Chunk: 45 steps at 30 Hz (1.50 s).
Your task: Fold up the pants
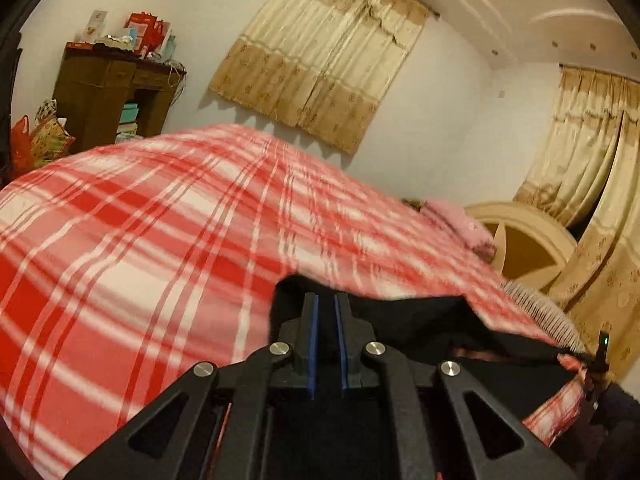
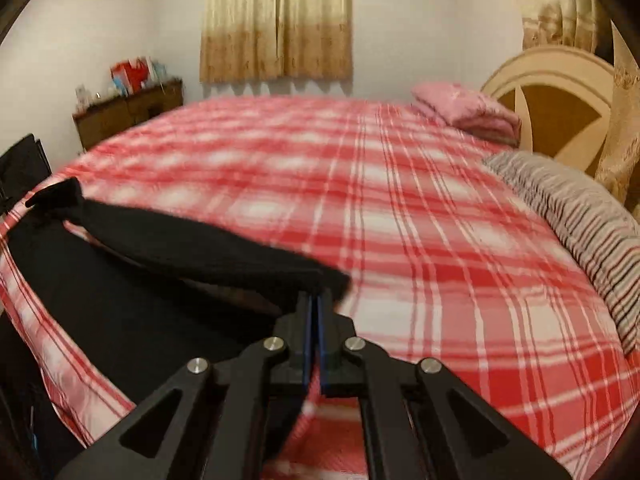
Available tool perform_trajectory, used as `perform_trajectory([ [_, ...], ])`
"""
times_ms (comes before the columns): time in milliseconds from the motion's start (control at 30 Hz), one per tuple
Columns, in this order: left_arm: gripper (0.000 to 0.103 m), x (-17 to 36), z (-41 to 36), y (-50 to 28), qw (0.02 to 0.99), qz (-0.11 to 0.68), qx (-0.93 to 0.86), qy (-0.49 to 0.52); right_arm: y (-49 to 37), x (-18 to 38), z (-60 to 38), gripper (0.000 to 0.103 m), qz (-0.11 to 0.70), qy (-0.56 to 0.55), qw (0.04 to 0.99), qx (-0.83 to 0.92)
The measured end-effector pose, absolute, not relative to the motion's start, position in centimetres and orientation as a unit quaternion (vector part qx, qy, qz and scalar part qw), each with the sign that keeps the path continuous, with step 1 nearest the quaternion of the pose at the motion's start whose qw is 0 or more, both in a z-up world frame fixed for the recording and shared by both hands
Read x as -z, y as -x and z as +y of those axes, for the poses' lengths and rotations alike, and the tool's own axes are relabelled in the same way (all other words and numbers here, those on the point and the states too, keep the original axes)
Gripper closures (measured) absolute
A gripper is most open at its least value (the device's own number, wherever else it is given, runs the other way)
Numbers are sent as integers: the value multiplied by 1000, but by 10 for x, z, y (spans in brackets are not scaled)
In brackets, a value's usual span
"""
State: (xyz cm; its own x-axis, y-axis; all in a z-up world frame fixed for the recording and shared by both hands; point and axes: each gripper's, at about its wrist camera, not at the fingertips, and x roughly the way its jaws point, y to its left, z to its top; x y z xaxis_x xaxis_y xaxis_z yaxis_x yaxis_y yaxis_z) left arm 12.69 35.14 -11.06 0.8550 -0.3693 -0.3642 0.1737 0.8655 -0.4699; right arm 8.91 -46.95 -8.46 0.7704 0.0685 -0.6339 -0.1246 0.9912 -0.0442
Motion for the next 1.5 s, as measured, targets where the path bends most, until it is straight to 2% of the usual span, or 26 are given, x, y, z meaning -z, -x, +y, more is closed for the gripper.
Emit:
perform_trajectory([
  [133,95,113,331,-125,940,270,124,168,-89,98,-473,99,364,45,929,-44],
  [167,89,111,322,-125,939,285,123,150,-88,101,-471,99,366,51,928,-40],
  [200,65,109,311,-126,938,298,117,131,-88,103,-471,95,371,51,926,-37],
  [233,48,106,300,-128,938,309,111,110,-90,105,-472,93,380,44,923,-39],
  [267,23,103,290,-127,941,307,107,90,-89,106,-473,89,382,39,922,-38],
  [300,20,100,283,-125,945,299,106,77,-87,106,-473,88,380,38,923,-36],
  [433,20,96,260,-147,942,322,86,38,-87,110,-473,88,383,36,922,-31],
  [633,20,115,260,-197,923,375,59,66,-83,112,-478,87,376,20,926,-30],
  [667,23,119,259,-203,920,382,55,71,-83,113,-478,87,377,19,926,-30],
  [700,38,123,257,-207,917,390,53,72,-83,114,-478,86,377,19,926,-30],
  [767,49,130,255,-216,909,410,29,63,-83,114,-478,86,376,18,926,-30],
  [833,80,128,254,-216,911,405,48,62,-82,115,-478,86,373,18,927,-29],
  [867,85,128,252,-215,908,410,52,62,-82,115,-478,86,373,19,927,-29],
  [1000,85,103,255,-198,916,389,76,63,-81,115,-477,86,370,20,929,-25],
  [1200,85,72,292,-175,897,395,137,140,-82,114,-476,86,370,23,928,-15],
  [1433,85,103,312,-171,867,442,134,185,-82,116,-476,86,371,22,928,-4],
  [1467,85,109,311,-171,864,450,133,183,-82,115,-476,85,370,22,929,-2],
  [1500,85,113,311,-171,862,453,131,184,-82,115,-477,77,371,22,929,1],
])
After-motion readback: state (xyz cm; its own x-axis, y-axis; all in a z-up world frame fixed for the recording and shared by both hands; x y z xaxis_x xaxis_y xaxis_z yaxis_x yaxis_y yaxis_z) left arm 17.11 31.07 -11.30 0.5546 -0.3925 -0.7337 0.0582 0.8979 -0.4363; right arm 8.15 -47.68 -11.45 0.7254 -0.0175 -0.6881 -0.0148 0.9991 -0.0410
